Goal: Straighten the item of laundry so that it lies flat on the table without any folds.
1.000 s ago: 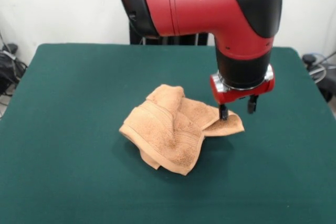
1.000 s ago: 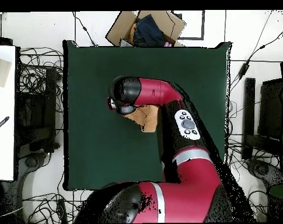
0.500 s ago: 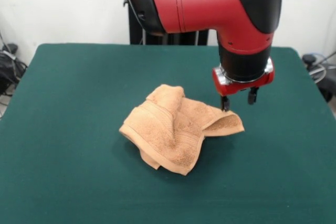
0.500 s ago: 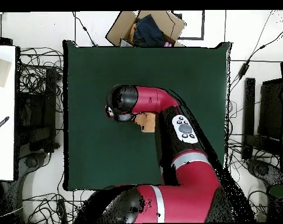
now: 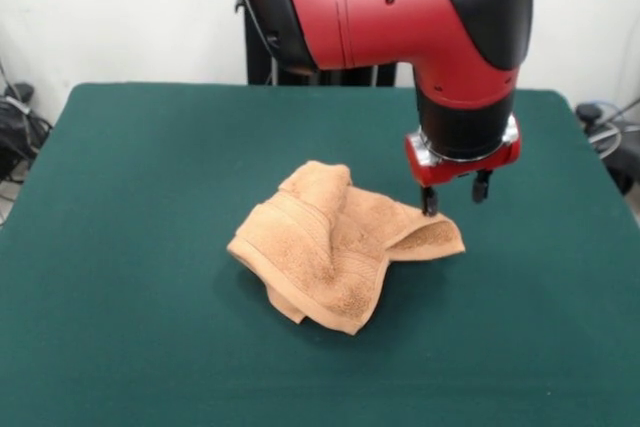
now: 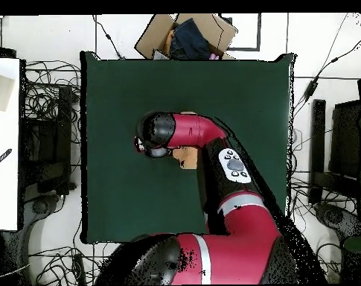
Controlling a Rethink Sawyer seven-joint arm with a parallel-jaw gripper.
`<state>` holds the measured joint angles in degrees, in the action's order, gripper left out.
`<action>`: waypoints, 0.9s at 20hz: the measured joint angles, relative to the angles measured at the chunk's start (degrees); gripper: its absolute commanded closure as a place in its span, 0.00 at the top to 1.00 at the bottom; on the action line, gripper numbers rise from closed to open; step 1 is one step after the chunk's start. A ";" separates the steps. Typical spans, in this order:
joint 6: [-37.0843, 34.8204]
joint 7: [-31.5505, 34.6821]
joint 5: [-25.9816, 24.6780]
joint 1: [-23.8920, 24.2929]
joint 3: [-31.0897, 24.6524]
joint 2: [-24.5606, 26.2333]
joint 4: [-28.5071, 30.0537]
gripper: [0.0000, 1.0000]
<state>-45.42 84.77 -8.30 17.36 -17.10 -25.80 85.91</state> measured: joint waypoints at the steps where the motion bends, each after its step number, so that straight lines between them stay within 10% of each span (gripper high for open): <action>1: 0.35 0.00 0.00 0.05 0.00 0.33 0.00 1.00; 18: 1.69 0.00 -2.11 0.09 -0.01 2.72 0.03 1.00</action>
<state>-43.73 84.77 -10.41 17.45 -17.11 -23.08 85.93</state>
